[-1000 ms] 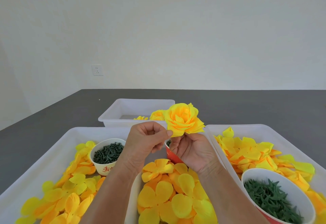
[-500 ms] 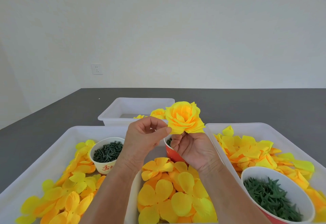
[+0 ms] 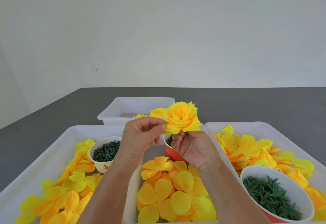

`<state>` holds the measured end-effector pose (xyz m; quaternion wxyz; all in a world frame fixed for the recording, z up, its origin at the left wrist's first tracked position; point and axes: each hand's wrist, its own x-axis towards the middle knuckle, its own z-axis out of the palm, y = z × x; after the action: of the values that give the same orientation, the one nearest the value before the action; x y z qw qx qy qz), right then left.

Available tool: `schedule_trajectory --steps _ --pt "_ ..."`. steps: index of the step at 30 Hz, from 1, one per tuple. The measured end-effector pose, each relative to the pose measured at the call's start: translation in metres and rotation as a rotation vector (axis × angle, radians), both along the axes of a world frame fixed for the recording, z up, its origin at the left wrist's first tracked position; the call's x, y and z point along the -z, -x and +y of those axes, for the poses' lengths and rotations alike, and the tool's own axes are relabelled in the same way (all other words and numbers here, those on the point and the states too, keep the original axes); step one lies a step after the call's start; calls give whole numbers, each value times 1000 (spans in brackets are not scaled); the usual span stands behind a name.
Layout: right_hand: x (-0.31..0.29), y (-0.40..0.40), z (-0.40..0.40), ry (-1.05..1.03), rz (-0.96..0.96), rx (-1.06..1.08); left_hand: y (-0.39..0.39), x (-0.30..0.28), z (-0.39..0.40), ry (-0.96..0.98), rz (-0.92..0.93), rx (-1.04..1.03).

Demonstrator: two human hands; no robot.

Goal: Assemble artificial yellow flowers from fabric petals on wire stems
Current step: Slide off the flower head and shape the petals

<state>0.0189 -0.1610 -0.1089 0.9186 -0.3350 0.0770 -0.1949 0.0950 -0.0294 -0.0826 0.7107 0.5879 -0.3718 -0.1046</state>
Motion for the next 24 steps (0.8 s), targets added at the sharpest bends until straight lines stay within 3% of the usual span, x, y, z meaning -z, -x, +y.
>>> schedule_trajectory --steps 5,11,14,19,24 --pt "0 1 0 -29 18 -11 1 1 0 24 -142 12" --pt "-1 2 -1 -123 7 -21 7 11 -10 -43 -854 -331" --pt "-2 3 1 -108 -16 -37 7 14 -13 -28 -1016 -472" --pt "-6 6 7 -60 -162 -112 7 11 -12 49 -931 -508" --pt "-4 7 7 -38 -177 -154 6 6 -9 109 -472 -266"
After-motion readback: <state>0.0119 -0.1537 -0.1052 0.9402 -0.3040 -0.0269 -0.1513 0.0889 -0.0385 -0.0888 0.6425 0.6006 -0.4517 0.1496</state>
